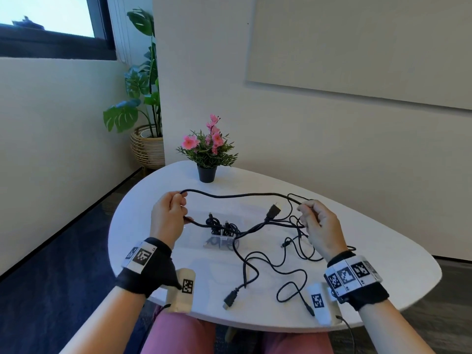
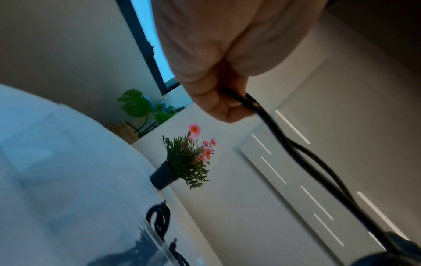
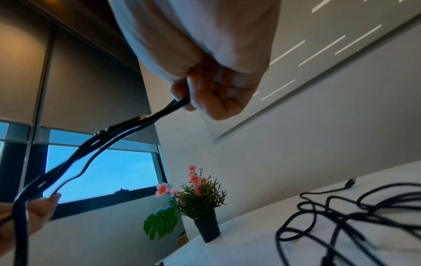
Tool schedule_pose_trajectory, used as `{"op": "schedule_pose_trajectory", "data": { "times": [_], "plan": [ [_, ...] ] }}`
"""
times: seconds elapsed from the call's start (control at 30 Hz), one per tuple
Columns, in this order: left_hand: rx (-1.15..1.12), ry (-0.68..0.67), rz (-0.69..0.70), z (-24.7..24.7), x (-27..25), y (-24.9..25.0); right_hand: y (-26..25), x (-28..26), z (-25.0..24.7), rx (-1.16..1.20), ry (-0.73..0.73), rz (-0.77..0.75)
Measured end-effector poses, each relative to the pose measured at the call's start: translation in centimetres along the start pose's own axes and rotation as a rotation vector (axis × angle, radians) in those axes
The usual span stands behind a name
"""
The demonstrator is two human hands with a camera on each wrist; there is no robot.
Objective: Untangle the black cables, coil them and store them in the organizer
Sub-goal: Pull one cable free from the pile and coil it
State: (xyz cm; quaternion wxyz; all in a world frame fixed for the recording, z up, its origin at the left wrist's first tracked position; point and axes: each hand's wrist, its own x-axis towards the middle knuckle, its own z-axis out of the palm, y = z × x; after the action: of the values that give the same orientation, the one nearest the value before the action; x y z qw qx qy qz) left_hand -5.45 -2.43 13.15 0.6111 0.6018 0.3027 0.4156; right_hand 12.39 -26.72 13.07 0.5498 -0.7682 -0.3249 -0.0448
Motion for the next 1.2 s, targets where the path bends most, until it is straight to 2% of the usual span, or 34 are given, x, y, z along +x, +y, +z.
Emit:
{"op": "schedule_pose_trajectory", "data": {
  "times": [0.03,0.1,0.2,0.3,0.33,0.4,0.47,0.5,0.57,0.63,0.73,0.8,0.9,1.07,1.13,1.2],
  "plan": [
    [-0.055,-0.017,0.005,0.2,-0.2,0.1,-0.3,0.1,0.0,0.078,0.002,0.056],
    [-0.139,-0.087,0.058,0.6,-0.5,0.2,-1.3,0.4,0.2,0.38,0.014,0.198],
    [-0.15,-0.186,0.152,0.8,-0.7,0.3,-2.6,0.7,0.5,0.829,0.005,0.347],
    [-0.102,-0.251,0.149,0.1,0.0,0.3,-2.4,1.6,-0.1,0.898,0.031,0.381],
    [-0.012,-0.265,0.223,-0.5,0.5,0.1,-2.1,2.0,-0.8,0.864,0.06,0.373],
    [0.337,-0.298,0.494,-2.3,1.7,-0.6,-1.4,2.6,-2.7,0.717,0.122,0.306],
    [0.66,-0.372,0.714,-3.7,2.5,-1.3,-0.6,2.6,-4.3,0.422,0.131,0.144],
    [0.735,-0.41,0.747,-4.3,2.8,-1.5,-0.4,2.5,-4.8,0.23,0.114,0.043],
    [0.793,-0.354,0.718,-5.3,3.2,-1.8,-0.1,2.3,-5.5,-0.094,0.064,-0.119],
    [0.86,-0.244,0.646,-6.4,3.7,-2.0,0.7,2.4,-6.6,-0.281,0.068,-0.209],
    [1.005,-0.267,0.496,-8.2,3.9,-2.6,2.4,3.0,-8.5,-0.506,0.078,-0.262],
    [1.042,-0.321,0.445,-8.9,3.8,-3.0,3.9,3.2,-9.1,-0.59,0.093,-0.245],
    [1.0,-0.366,0.385,-9.4,3.6,-3.6,5.1,3.4,-9.0,-0.587,0.158,-0.172],
    [1.02,-0.474,0.402,-9.1,3.8,-4.1,5.7,3.7,-8.5,-0.538,0.327,0.003],
    [0.963,-0.503,0.372,-8.8,3.5,-4.0,6.4,3.8,-8.4,-0.549,0.343,0.072],
    [0.852,-0.504,0.351,-7.7,2.7,-3.8,7.1,4.1,-8.2,-0.603,0.281,0.169]
  ]
}}
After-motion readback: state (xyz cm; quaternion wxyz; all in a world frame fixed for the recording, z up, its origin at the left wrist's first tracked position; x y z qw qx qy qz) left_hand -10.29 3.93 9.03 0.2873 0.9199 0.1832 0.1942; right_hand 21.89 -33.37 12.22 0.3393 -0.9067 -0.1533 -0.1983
